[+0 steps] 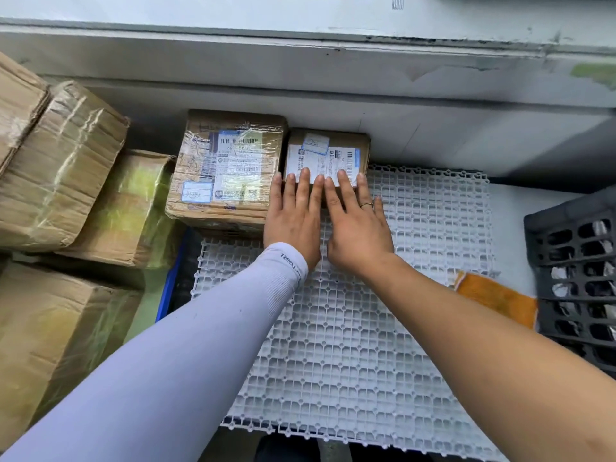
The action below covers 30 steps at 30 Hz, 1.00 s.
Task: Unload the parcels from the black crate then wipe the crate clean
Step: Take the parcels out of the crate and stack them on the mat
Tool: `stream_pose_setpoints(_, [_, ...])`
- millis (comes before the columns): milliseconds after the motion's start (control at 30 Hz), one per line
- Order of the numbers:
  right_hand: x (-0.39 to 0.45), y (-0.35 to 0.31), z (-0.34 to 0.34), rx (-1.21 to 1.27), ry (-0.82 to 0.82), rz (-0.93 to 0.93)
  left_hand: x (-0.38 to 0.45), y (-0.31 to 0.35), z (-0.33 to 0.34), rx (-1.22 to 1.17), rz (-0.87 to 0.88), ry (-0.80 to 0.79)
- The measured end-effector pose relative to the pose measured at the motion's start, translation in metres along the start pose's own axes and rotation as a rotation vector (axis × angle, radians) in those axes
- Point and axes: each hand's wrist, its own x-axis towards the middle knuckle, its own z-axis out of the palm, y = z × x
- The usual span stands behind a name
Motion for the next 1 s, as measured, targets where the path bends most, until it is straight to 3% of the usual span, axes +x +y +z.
stream_pose_setpoints(300, [0.000, -0.001, -0.006, -0.052, -0.048, 0.011, 0.002, -0.004, -0.004, -0.063, 0.032, -0.010])
stream_pose_setpoints(533, [-0.013, 0.001, -0.027, -0.122, 0.048, 0.119, -0.006, -0.019, -0.024, -0.173, 0.088, 0.099])
stream_pose_setpoints(1000, [-0.109, 0.055, -0.112, -0.156, 0.160, 0.146, -0.071, 0.043, -0.137, -0.293, 0.085, 0.173])
